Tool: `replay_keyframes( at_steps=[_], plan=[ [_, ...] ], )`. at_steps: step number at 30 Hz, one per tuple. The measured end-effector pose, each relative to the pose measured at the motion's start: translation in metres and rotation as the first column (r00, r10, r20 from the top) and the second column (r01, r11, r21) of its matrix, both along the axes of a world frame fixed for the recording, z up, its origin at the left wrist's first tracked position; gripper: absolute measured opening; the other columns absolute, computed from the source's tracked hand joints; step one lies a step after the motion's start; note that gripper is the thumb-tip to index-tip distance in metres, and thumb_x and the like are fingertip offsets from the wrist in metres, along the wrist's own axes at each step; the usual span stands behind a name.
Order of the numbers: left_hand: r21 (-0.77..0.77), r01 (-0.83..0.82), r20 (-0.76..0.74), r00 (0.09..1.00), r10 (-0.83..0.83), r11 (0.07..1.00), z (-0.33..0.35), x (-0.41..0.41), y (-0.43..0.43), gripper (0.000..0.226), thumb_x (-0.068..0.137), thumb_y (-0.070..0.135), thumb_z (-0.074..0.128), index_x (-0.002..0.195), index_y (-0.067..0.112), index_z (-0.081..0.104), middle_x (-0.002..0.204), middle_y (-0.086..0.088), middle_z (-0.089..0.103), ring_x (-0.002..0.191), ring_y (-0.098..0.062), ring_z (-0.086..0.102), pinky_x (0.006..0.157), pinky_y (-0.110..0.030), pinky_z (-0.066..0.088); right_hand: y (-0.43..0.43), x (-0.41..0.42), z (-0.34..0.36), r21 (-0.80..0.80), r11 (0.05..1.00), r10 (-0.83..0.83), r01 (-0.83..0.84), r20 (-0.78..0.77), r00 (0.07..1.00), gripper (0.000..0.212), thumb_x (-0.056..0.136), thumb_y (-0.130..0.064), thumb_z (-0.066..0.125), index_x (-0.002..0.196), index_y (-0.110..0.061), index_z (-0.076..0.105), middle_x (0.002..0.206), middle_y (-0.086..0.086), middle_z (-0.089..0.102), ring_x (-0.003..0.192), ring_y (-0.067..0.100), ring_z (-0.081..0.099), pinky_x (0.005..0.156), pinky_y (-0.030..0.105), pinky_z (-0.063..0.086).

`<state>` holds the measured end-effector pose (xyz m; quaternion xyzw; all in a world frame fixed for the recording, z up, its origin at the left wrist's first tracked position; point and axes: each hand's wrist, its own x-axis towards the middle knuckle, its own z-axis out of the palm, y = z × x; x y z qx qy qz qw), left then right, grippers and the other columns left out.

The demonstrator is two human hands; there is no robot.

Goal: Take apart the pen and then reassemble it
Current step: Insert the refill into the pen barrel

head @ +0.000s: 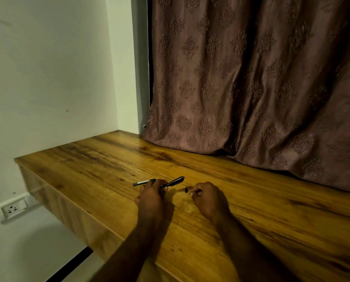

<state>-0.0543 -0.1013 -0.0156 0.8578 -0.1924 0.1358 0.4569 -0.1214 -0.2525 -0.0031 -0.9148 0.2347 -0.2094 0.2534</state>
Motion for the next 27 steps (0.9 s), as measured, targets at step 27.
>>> replay_keyframes(
  at_steps=[27],
  plan=[
    [0.071, 0.098, 0.191, 0.975, -0.110, 0.993, -0.004, -0.009, -0.003, 0.024, 0.084, 0.029, 0.052, 0.100, 0.026, 0.071, 0.094, -0.001, 0.066, 0.088, -0.025, 0.061, 0.078, -0.048, 0.053, 0.001, -0.012, 0.010, 0.629, 0.684, -0.005, -0.370, 0.511, 0.860, 0.019, 0.088, 0.004, 0.060, 0.085, -0.013, 0.067, 0.076, 0.005, 0.068, 0.063, 0.010, 0.061, 0.056, 0.016, 0.049]
  ],
)
